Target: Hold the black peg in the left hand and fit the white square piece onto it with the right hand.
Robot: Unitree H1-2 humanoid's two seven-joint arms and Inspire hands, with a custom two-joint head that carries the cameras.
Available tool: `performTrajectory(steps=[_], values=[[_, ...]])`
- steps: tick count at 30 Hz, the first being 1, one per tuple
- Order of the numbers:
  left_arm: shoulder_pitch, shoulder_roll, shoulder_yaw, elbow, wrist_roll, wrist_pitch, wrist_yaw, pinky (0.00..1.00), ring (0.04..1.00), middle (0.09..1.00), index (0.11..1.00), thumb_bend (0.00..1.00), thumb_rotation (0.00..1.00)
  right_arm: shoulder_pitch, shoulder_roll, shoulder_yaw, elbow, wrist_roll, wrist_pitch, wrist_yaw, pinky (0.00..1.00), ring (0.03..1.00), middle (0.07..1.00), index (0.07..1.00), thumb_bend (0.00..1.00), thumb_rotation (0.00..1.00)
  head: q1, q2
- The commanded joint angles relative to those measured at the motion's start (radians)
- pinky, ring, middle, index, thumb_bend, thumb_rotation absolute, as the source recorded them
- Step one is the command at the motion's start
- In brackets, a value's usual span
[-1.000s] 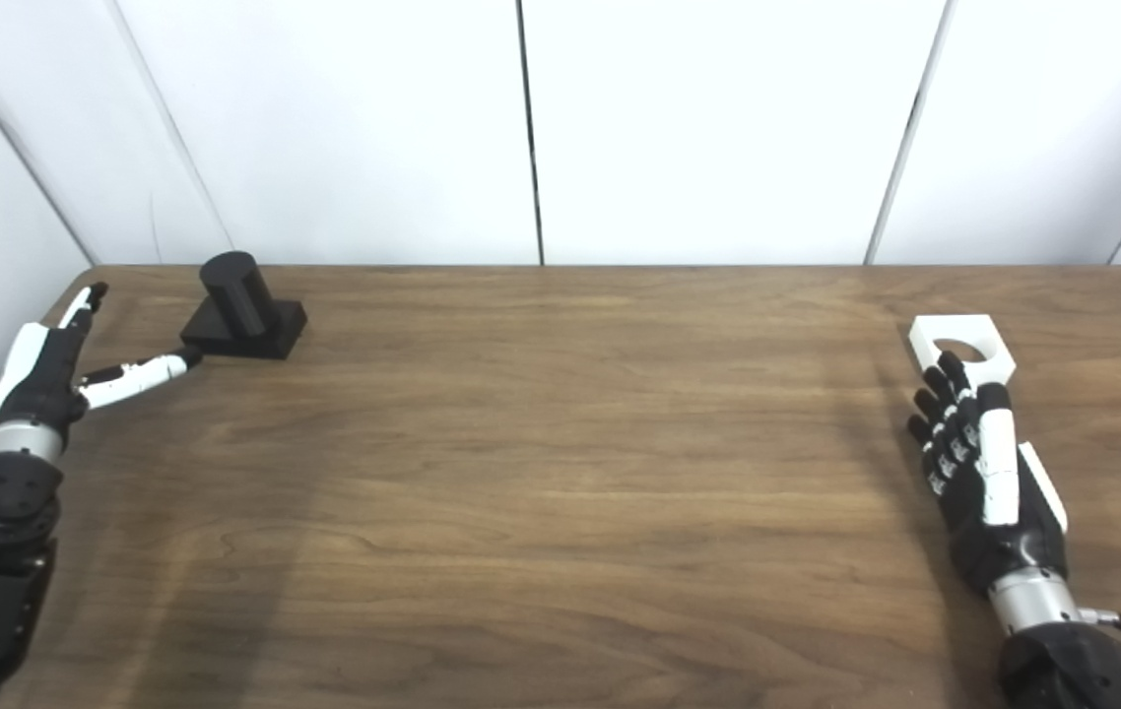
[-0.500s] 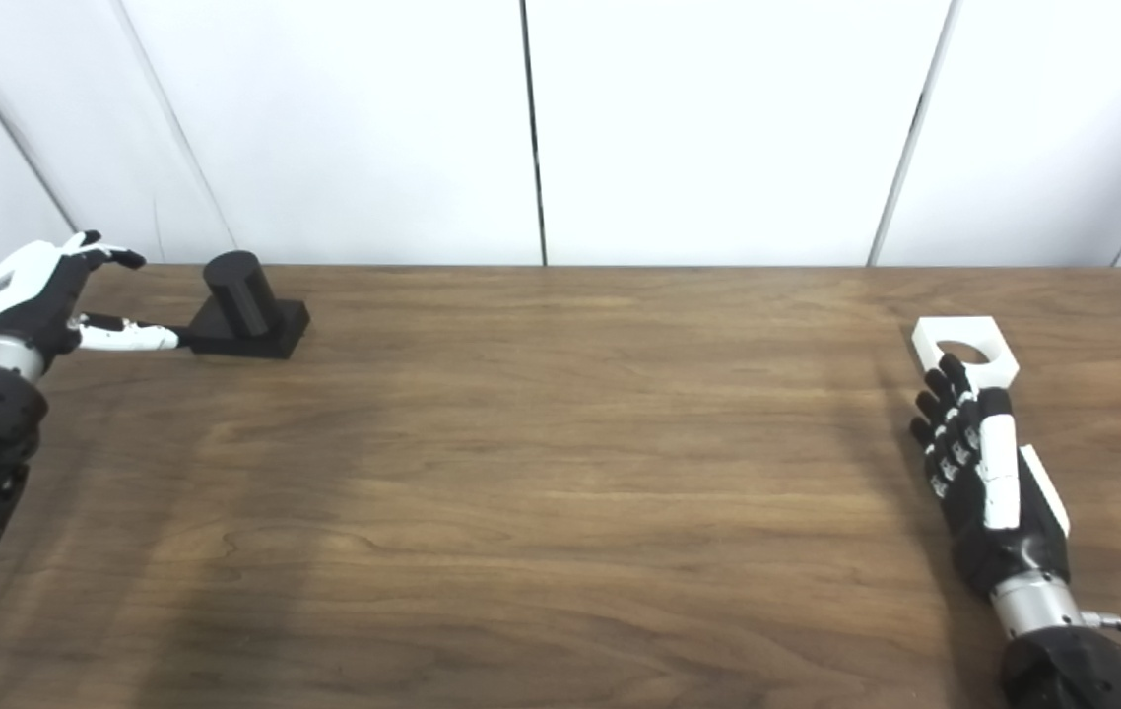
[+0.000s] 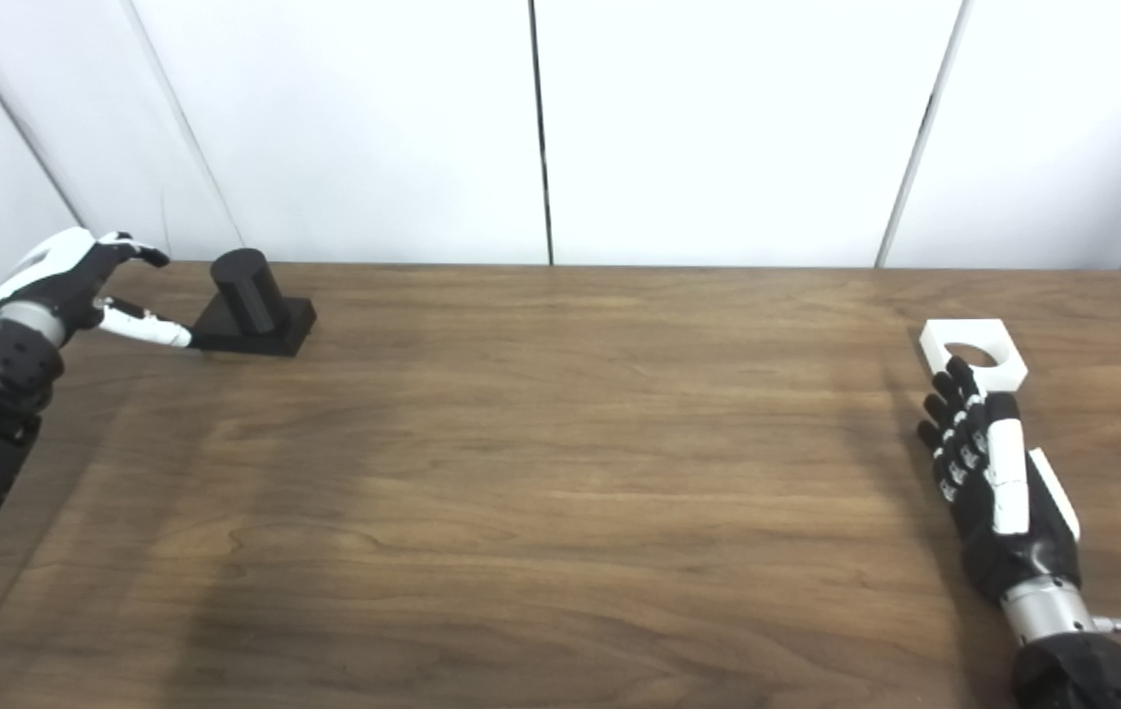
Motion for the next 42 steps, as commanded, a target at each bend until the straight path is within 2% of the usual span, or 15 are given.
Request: performTrajectory(steps=[1, 4, 7, 10, 17, 21, 24, 28, 35, 42], values=[[-0.074, 0.051, -0.007, -0.011, 0.016, -0.032, -0.016, 1.00, 1.000, 1.000, 0.847, 1.00, 0.22, -0.004, -0.018, -0.007, -0.007, 0.008, -0.007, 0.015, 1.00, 1.000, 1.000, 1.000, 0.63, 1.00, 0.004, 0.001], [-0.091, 0.050, -0.029, -0.015, 0.024, -0.025, -0.053, 1.00, 1.000, 1.000, 0.861, 1.00, 0.24, -0.003, -0.026, -0.011, -0.002, 0.009, -0.014, 0.021, 1.00, 1.000, 1.000, 1.000, 0.64, 1.00, 0.037, -0.002], [-0.083, 0.031, -0.015, -0.047, 0.003, -0.005, -0.064, 1.00, 1.000, 1.000, 0.862, 1.00, 0.21, -0.005, -0.036, -0.012, 0.003, -0.005, -0.016, 0.018, 1.00, 1.000, 0.997, 1.000, 0.62, 1.00, 0.092, -0.014], [-0.070, 0.008, -0.009, -0.073, 0.009, 0.025, -0.056, 1.00, 1.000, 1.000, 0.863, 1.00, 0.23, -0.007, -0.048, -0.012, 0.019, -0.012, -0.019, 0.024, 1.00, 1.000, 1.000, 1.000, 0.59, 1.00, 0.145, -0.045], [-0.055, -0.018, -0.014, -0.100, 0.020, 0.060, -0.049, 1.00, 1.000, 1.000, 0.890, 1.00, 0.23, -0.009, -0.062, -0.001, 0.050, -0.017, -0.035, 0.040, 1.00, 1.000, 1.000, 1.000, 0.69, 1.00, 0.233, -0.124], [-0.058, -0.013, -0.035, -0.100, 0.044, 0.069, -0.055, 1.00, 1.000, 1.000, 0.897, 1.00, 0.24, -0.010, -0.040, -0.009, 0.029, -0.015, -0.007, 0.004, 1.00, 1.000, 0.985, 1.000, 0.66, 1.00, 0.249, -0.130], [-0.059, -0.008, -0.042, -0.110, 0.056, 0.082, -0.069, 1.00, 1.000, 1.000, 0.907, 1.00, 0.25, -0.013, -0.045, -0.010, 0.022, -0.005, 0.010, 0.006, 1.00, 1.000, 0.984, 1.000, 0.64, 1.00, 0.252, -0.127], [-0.055, -0.007, -0.032, -0.119, 0.050, 0.086, -0.078, 1.00, 1.000, 1.000, 0.905, 1.00, 0.22, -0.017, -0.053, -0.011, 0.032, -0.010, -0.005, 0.010, 1.00, 1.000, 0.984, 1.000, 0.65, 1.00, 0.250, -0.121], [-0.053, -0.011, -0.038, -0.111, 0.061, 0.084, -0.076, 1.00, 1.000, 1.000, 0.902, 1.00, 0.23, -0.016, -0.064, -0.008, 0.028, -0.008, 0.006, 0.015, 1.00, 1.000, 0.979, 1.000, 0.66, 1.00, 0.252, -0.119], [-0.071, -0.013, -0.073, -0.063, 0.091, 0.083, -0.079, 1.00, 1.000, 1.000, 0.929, 1.00, 0.28, -0.004, -0.074, -0.009, 0.019, 0.002, 0.006, 0.034, 1.00, 1.000, 0.968, 1.000, 0.68, 1.00, 0.252, -0.119]])
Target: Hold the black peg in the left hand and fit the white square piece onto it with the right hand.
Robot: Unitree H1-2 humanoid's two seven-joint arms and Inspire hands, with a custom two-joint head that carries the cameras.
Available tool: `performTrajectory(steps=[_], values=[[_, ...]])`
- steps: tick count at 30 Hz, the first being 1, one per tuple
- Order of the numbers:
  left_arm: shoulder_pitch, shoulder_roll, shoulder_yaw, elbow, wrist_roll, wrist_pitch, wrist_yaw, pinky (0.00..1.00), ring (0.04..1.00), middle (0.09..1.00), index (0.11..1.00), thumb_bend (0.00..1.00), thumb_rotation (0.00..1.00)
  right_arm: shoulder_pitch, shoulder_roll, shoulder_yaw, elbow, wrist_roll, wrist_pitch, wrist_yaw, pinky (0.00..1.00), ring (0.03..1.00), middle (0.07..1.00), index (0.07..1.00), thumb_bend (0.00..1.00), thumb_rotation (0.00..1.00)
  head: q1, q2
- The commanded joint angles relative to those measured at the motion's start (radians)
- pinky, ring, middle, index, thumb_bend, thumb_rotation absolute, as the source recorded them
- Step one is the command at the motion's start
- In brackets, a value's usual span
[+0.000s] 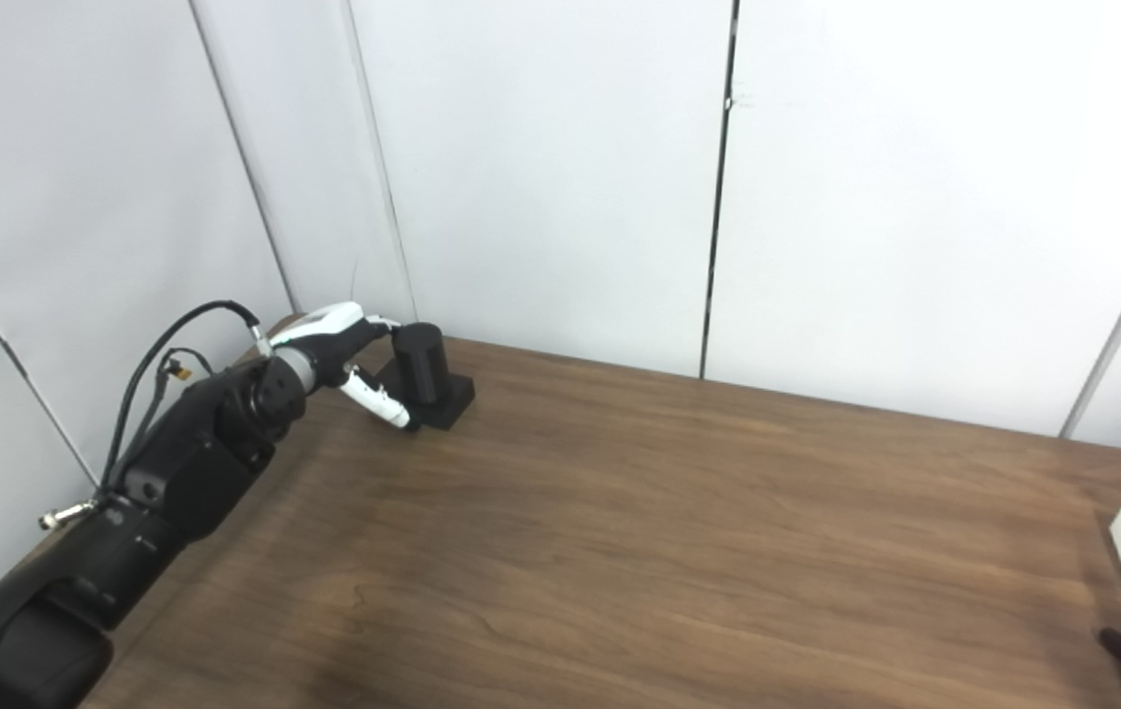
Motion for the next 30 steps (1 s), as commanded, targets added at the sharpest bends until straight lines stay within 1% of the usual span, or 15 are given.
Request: performTrajectory(steps=[1, 3, 6, 8, 12, 15, 20, 24, 30], values=[[-0.066, 0.037, 0.004, 0.016, 0.028, -0.009, 0.021, 1.00, 1.000, 1.000, 0.933, 1.00, 0.28, 0.006, -0.027, -0.006, -0.020, 0.003, 0.019, 0.012, 1.00, 1.000, 0.966, 1.000, 0.68, 1.00, -0.005, 0.001], [-0.072, 0.038, 0.004, 0.034, 0.027, -0.019, 0.029, 1.00, 1.000, 1.000, 0.941, 1.00, 0.26, 0.014, -0.037, -0.010, -0.024, 0.005, 0.018, 0.017, 1.00, 1.000, 0.964, 1.000, 0.69, 1.00, -0.007, 0.001], [-0.086, 0.039, 0.001, 0.048, 0.036, -0.005, 0.024, 1.00, 1.000, 1.000, 0.947, 1.00, 0.25, 0.023, -0.051, -0.020, -0.034, 0.023, 0.017, 0.030, 1.00, 1.000, 0.966, 1.000, 0.68, 1.00, -0.007, 0.006], [-0.090, 0.039, 0.000, 0.052, 0.039, -0.001, 0.023, 1.00, 1.000, 1.000, 0.947, 1.00, 0.24, 0.027, -0.058, -0.026, -0.039, 0.022, 0.019, 0.025, 1.00, 1.000, 0.963, 1.000, 0.67, 1.00, -0.008, 0.007], [-0.094, 0.031, 0.004, 0.075, 0.036, -0.017, 0.044, 1.00, 1.000, 1.000, 0.939, 1.00, 0.24, 0.033, -0.065, -0.038, -0.052, 0.030, 0.028, 0.026, 1.00, 1.000, 0.953, 1.000, 0.61, 1.00, -0.014, 0.008], [-0.099, 0.021, 0.005, 0.098, 0.034, -0.022, 0.061, 1.00, 1.000, 1.000, 0.936, 1.00, 0.23, 0.042, -0.070, -0.041, -0.070, 0.019, 0.044, 0.022, 1.00, 1.000, 0.951, 1.000, 0.60, 1.00, -0.017, 0.010], [-0.111, 0.010, -0.007, 0.138, 0.041, -0.039, 0.088, 1.00, 1.000, 1.000, 0.960, 1.00, 0.24, 0.052, -0.077, -0.042, -0.095, 0.014, 0.056, 0.023, 1.00, 1.000, 0.949, 1.000, 0.59, 1.00, -0.023, 0.014], [-0.132, 0.003, -0.020, 0.192, 0.042, -0.067, 0.110, 1.00, 1.000, 1.000, 0.972, 1.00, 0.25, 0.056, -0.078, -0.039, -0.108, 0.007, 0.069, 0.019, 1.00, 1.000, 0.952, 1.000, 0.58, 1.00, -0.032, 0.016], [-0.163, -0.006, -0.046, 0.249, 0.043, -0.089, 0.108, 1.00, 1.000, 1.000, 0.957, 1.00, 0.24, 0.070, -0.083, -0.039, -0.121, 0.008, 0.076, 0.028, 1.00, 1.000, 0.947, 1.000, 0.61, 1.00, -0.050, 0.020]])
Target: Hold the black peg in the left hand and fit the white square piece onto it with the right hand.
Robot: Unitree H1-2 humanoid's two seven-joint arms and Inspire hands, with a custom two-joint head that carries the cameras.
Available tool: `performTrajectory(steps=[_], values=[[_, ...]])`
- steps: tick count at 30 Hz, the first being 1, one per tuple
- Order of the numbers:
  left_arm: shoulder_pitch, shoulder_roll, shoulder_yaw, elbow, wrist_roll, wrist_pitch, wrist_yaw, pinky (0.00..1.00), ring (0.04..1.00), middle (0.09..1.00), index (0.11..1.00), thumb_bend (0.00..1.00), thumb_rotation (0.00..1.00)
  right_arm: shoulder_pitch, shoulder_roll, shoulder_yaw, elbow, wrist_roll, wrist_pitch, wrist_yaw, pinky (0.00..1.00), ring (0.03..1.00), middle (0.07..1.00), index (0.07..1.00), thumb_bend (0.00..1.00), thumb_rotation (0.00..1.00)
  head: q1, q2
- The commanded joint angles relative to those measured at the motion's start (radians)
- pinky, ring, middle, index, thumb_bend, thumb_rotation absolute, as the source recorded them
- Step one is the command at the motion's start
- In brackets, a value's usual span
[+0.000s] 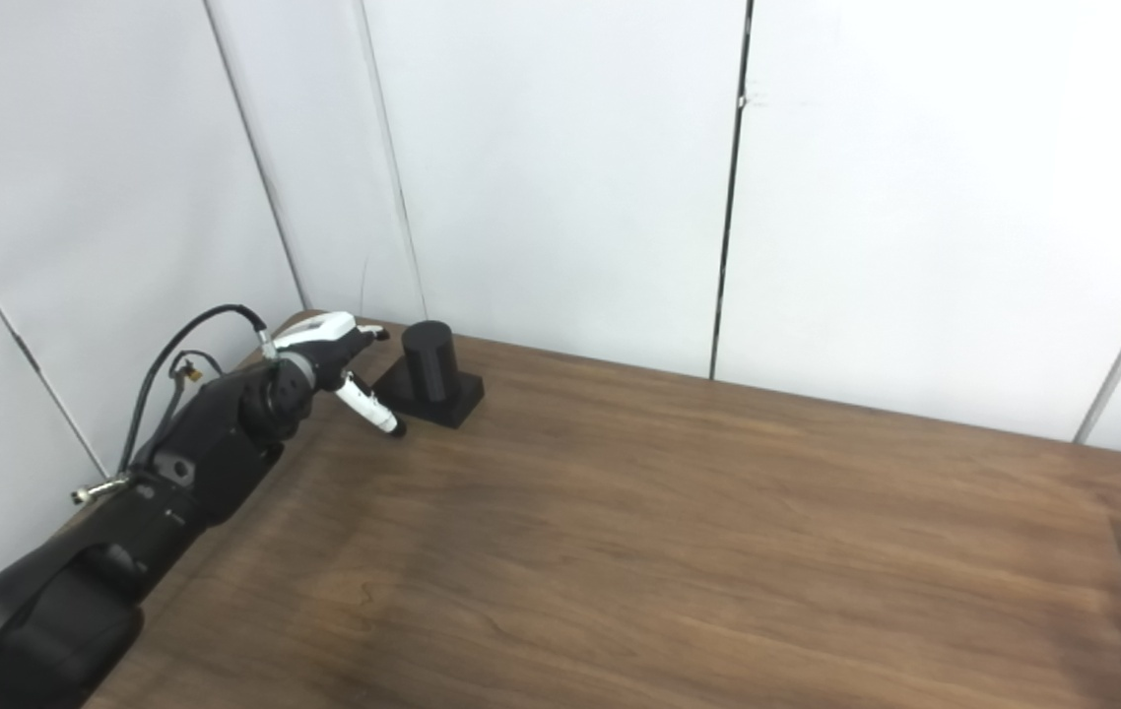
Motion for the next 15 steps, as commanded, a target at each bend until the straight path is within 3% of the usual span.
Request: performTrajectory(steps=[1, 6, 15], values=[[-0.076, 0.023, -0.001, 0.005, 0.025, -0.023, 0.026, 1.00, 1.000, 1.000, 0.958, 1.00, 0.26, 0.006, -0.027, -0.013, -0.027, 0.000, 0.002, 0.005, 1.00, 1.000, 0.945, 1.000, 0.61, 1.00, -0.001, 0.000], [-0.087, 0.019, -0.012, 0.009, 0.016, -0.030, 0.020, 1.00, 1.000, 1.000, 0.951, 1.00, 0.28, 0.027, -0.033, -0.016, -0.035, 0.005, -0.002, 0.014, 1.00, 1.000, 0.950, 1.000, 0.62, 1.00, -0.010, 0.001], [-0.100, 0.012, -0.013, 0.006, 0.007, -0.036, -0.011, 1.00, 1.000, 1.000, 0.942, 1.00, 0.21, 0.059, -0.031, -0.030, -0.063, 0.025, 0.012, 0.018, 1.00, 1.000, 0.959, 1.000, 0.64, 1.00, -0.021, 0.008]])
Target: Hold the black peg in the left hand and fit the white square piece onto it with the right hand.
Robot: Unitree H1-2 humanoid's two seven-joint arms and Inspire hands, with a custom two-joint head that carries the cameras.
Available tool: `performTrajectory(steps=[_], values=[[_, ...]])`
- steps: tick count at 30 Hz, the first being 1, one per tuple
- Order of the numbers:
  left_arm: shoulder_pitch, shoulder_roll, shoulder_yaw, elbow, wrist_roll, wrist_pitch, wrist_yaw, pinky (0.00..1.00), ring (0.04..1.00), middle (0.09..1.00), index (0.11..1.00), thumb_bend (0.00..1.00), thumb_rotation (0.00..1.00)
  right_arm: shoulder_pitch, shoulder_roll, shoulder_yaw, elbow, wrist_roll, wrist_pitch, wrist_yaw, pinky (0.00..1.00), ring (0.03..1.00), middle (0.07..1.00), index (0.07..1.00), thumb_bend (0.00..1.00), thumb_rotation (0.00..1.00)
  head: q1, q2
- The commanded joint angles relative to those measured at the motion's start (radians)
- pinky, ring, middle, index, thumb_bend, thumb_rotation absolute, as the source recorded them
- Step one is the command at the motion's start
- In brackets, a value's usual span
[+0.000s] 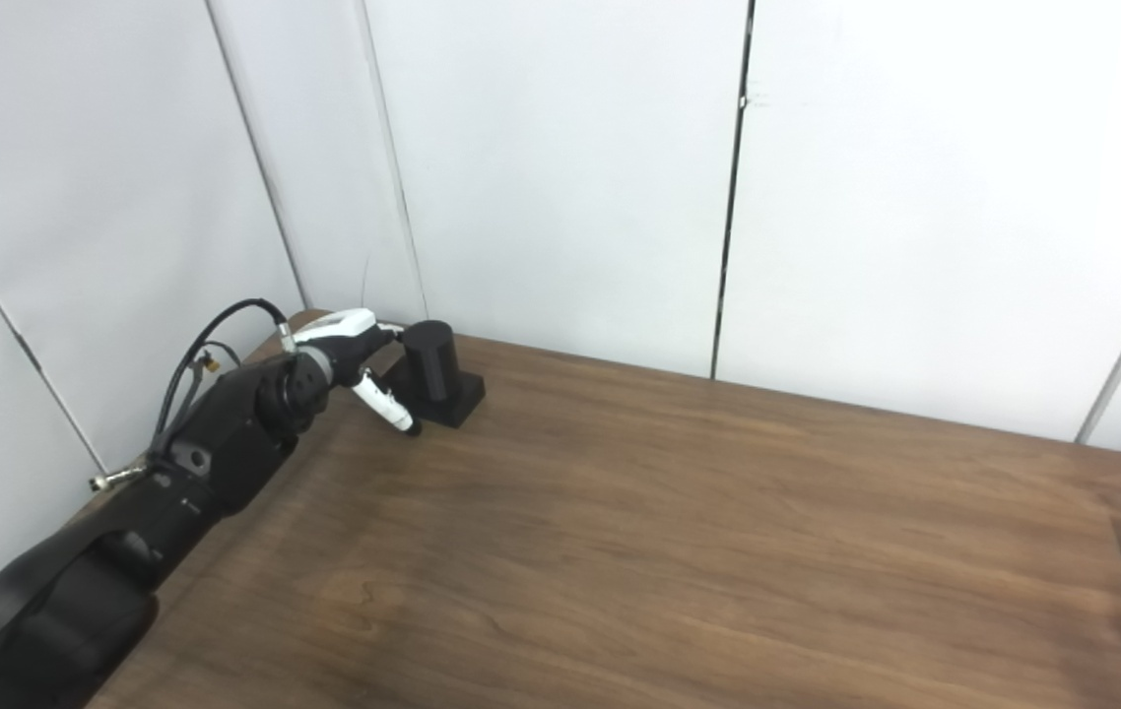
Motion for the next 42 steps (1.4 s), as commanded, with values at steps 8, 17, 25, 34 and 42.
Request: performTrajectory(steps=[8, 17, 25, 34, 42], values=[[-0.088, 0.018, -0.019, 0.023, 0.018, -0.021, -0.004, 1.00, 1.000, 1.000, 0.940, 1.00, 0.23, 0.028, -0.023, -0.020, -0.023, 0.020, -0.007, 0.011, 1.00, 1.000, 0.952, 1.000, 0.66, 1.00, -0.015, 0.004], [-0.117, -0.003, -0.048, 0.108, 0.023, -0.073, 0.006, 1.00, 1.000, 1.000, 0.903, 1.00, 0.25, 0.046, -0.026, -0.031, -0.046, 0.036, 0.005, 0.013, 1.00, 1.000, 0.944, 1.000, 0.67, 1.00, -0.035, 0.008], [-0.143, -0.036, -0.080, 0.198, 0.035, -0.092, 0.018, 1.00, 1.000, 1.000, 0.875, 1.00, 0.25, 0.064, -0.029, -0.044, -0.077, 0.033, 0.030, 0.000, 1.00, 1.000, 0.931, 1.000, 0.64, 1.00, -0.043, 0.013], [-0.154, -0.043, -0.107, 0.248, 0.045, -0.109, 0.027, 1.00, 1.000, 1.000, 0.741, 1.00, 0.22, 0.071, -0.031, -0.046, -0.094, 0.032, 0.052, 0.002, 1.00, 1.000, 0.935, 1.000, 0.65, 1.00, -0.039, 0.023], [-0.105, -0.040, -0.092, 0.197, 0.039, -0.122, 0.091, 1.00, 1.000, 0.923, 0.554, 0.73, 0.12, 0.049, -0.017, -0.034, -0.086, 0.031, 0.057, 0.000, 1.00, 1.000, 0.928, 1.000, 0.64, 1.00, -0.040, 0.035]])
